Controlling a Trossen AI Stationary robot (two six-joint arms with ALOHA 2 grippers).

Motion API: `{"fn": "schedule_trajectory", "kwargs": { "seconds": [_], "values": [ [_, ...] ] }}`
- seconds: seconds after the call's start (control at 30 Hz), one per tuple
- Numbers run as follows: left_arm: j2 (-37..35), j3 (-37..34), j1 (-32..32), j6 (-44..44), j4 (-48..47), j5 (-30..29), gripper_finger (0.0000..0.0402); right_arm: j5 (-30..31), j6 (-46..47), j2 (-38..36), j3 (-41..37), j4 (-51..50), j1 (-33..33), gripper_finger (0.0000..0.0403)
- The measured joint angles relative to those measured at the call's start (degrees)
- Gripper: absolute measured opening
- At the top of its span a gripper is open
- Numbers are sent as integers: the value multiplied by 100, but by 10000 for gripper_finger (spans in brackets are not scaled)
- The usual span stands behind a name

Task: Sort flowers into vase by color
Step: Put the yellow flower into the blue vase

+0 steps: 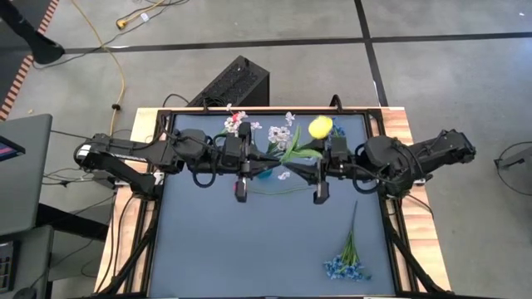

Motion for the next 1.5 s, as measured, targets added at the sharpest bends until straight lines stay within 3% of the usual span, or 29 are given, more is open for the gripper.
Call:
{"fn": "schedule_trajectory", "kwargs": {
  "seconds": [0.23,0.37,0.7,1.0,1.27,1.5],
  "values": [
    [0,0,2,42,-52,-38,0,-3,9,0,0,38,-77,67],
    [-2,4,31,46,-156,-32,3,-2,9,0,0,10,-77,33],
    [-191,6,84,446,-407,-12,73,-2,5,0,-5,-92,-75,40],
    [-1057,11,337,104,-1780,-23,140,5,-145,-134,-5,-81,-85,36],
    [-1791,11,681,183,-2508,1,154,9,-108,-48,0,-442,-266,35],
    [-2258,-444,1190,204,-2601,27,154,22,189,-13,627,-1672,-577,35]
  ]
}}
